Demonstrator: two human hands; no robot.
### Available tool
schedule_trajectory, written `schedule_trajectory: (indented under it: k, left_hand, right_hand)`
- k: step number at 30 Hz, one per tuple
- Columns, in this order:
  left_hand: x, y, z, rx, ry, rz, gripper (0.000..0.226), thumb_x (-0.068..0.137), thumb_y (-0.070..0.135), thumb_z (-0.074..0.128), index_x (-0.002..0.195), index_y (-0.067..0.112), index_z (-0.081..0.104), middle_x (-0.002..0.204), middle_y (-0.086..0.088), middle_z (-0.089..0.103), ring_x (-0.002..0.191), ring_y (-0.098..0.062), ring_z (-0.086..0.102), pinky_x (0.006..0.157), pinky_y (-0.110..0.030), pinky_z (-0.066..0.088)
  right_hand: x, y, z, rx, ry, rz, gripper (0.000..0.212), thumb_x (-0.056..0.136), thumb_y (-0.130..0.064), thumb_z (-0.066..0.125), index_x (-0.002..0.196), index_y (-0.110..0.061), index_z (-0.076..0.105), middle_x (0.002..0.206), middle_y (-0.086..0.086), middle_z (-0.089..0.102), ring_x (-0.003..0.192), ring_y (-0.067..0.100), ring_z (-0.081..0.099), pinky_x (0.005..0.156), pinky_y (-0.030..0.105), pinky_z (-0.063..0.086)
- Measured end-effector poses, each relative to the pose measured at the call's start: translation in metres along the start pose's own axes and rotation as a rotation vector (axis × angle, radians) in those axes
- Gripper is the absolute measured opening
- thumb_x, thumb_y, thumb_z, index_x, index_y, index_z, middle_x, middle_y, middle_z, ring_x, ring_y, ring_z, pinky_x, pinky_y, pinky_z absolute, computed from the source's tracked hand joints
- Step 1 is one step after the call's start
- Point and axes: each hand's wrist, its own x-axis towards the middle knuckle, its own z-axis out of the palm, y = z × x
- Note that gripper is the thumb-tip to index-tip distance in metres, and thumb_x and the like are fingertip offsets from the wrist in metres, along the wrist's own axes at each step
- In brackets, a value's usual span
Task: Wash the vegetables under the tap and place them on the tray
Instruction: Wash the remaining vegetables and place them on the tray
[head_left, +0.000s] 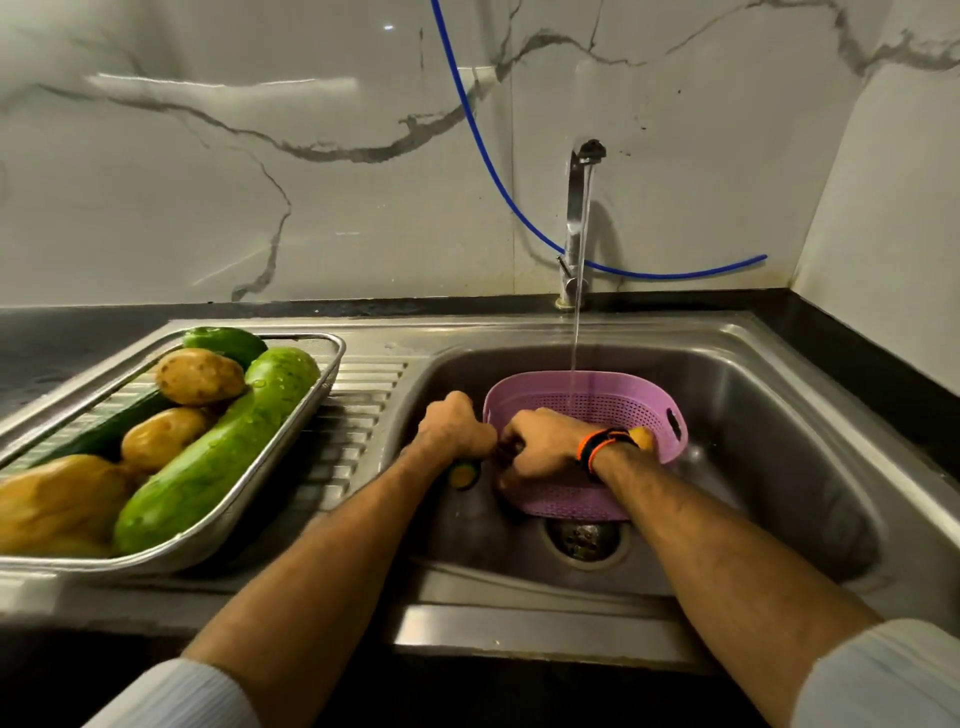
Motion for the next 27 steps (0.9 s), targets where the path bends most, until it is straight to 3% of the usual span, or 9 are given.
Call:
schedule_trajectory:
  k: [4,8,12,15,17,20,23,25,27]
  left_hand:
    - [-0.003,0.011,-0.026,-0.069,0.073,0.052,0.052,0.086,0.019,0.068,0.135,0.012,0.052,0.130,-0.013,0.059,0.116,-0.027,0.060,0.098,-0.038,0.053]
    - [-0.003,0.030,-0.058,-0.238,0.193,0.184,0.071,0.086,0.010,0.067,0.151,0.015,0.038,0.139,-0.010,0.054,0.122,-0.026,0.055,0.100,-0.035,0.051]
    - [-0.008,0.017,-0.034,-0.068,0.081,0.115,0.057,0.085,0.018,0.069,0.139,0.014,0.050,0.131,-0.011,0.059,0.116,-0.026,0.059,0.093,-0.035,0.052]
    - [-0.010,0.003,-0.016,0.020,0.007,0.074,0.058,0.085,0.023,0.069,0.136,0.007,0.047,0.133,-0.013,0.056,0.119,-0.029,0.058,0.094,-0.035,0.050]
    - [-0.013,0.002,-0.022,-0.024,0.050,0.056,0.071,0.085,0.021,0.069,0.145,-0.001,0.035,0.132,-0.014,0.057,0.119,-0.028,0.058,0.087,-0.031,0.050]
    - [-0.016,0.000,-0.049,-0.156,0.128,0.044,0.076,0.082,0.021,0.073,0.141,-0.006,0.032,0.126,-0.016,0.057,0.114,-0.028,0.058,0.080,-0.028,0.048]
    - [-0.017,-0.009,-0.076,-0.310,0.173,0.005,0.063,0.075,0.021,0.078,0.127,0.007,0.045,0.110,-0.008,0.056,0.102,-0.024,0.058,0.080,-0.032,0.053]
    - [-0.018,-0.020,-0.091,-0.460,0.232,-0.022,0.054,0.070,0.021,0.082,0.113,0.010,0.051,0.105,-0.007,0.059,0.098,-0.024,0.061,0.081,-0.034,0.056]
    - [-0.023,-0.026,-0.102,-0.651,0.261,-0.045,0.053,0.060,0.022,0.084,0.102,0.010,0.055,0.098,-0.009,0.065,0.090,-0.023,0.065,0.077,-0.036,0.059]
  right_hand:
    - [-0.002,0.003,0.001,-0.033,0.013,-0.011,0.048,0.073,-0.045,0.079,0.108,-0.015,0.067,0.106,0.008,0.067,0.097,0.026,0.061,0.074,0.027,0.043]
    - [-0.002,0.001,0.000,-0.034,-0.003,-0.046,0.048,0.076,-0.045,0.077,0.113,-0.015,0.071,0.108,0.005,0.072,0.100,0.023,0.064,0.087,0.030,0.051]
    - [-0.002,0.001,0.001,-0.045,0.008,-0.015,0.046,0.077,-0.041,0.076,0.111,-0.013,0.067,0.109,0.008,0.069,0.103,0.027,0.063,0.079,0.029,0.049]
    - [-0.002,0.000,0.000,-0.054,0.003,-0.010,0.018,0.080,-0.032,0.073,0.084,-0.018,0.062,0.094,0.007,0.065,0.094,0.026,0.061,0.069,0.026,0.041]
    - [-0.003,-0.003,-0.003,-0.044,-0.006,-0.025,0.021,0.078,-0.034,0.075,0.076,-0.019,0.061,0.087,0.003,0.063,0.086,0.023,0.058,0.068,0.027,0.041]
    - [-0.006,-0.008,-0.011,-0.029,0.041,-0.045,0.030,0.077,-0.037,0.078,0.100,-0.018,0.071,0.096,-0.001,0.069,0.091,0.018,0.061,0.075,0.026,0.046]
    - [-0.008,-0.022,-0.027,0.214,0.184,-0.084,0.026,0.081,-0.023,0.076,0.106,-0.020,0.071,0.099,-0.004,0.073,0.089,0.009,0.064,0.083,0.023,0.050]
    - [-0.010,-0.041,-0.041,0.586,0.243,-0.150,0.023,0.085,-0.013,0.074,0.107,-0.017,0.070,0.104,0.005,0.074,0.089,0.013,0.069,0.087,0.034,0.057]
    - [-0.017,-0.065,-0.053,0.934,0.175,-0.204,0.023,0.088,-0.005,0.069,0.110,-0.012,0.066,0.108,0.012,0.072,0.089,0.019,0.071,0.078,0.037,0.060]
